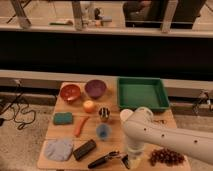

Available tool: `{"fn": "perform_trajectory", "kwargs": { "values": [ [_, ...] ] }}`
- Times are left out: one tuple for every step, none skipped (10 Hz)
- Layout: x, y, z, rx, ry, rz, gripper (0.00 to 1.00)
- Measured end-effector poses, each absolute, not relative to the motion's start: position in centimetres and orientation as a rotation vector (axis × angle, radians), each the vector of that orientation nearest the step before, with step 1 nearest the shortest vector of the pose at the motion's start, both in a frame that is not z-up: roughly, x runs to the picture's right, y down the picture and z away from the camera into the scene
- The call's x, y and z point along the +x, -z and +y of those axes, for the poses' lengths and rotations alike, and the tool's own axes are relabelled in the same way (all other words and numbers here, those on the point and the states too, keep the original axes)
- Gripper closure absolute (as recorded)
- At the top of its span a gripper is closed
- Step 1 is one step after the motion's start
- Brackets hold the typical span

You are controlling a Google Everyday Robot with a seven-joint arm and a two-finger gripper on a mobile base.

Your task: Place brush in purple bowl

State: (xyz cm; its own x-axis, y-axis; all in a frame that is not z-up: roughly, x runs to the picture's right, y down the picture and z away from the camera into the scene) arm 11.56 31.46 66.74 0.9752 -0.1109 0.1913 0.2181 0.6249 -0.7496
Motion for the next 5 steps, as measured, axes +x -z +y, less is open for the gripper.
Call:
{"fn": "perform_trajectory", "kwargs": {
  "values": [
    [11.2, -66.6, 30.1, -0.854, 0.185, -0.139, 1.0],
    [10.8, -66.6, 29.0, -0.838, 0.186, -0.147, 1.0],
    [10.6, -66.5, 28.5, -0.829, 0.192, -0.15, 1.0],
    [10.4, -66.4, 27.6, -0.811, 0.193, -0.153, 1.0],
    [10.5, -66.4, 26.5, -0.791, 0.194, -0.153, 1.0]
  ]
}}
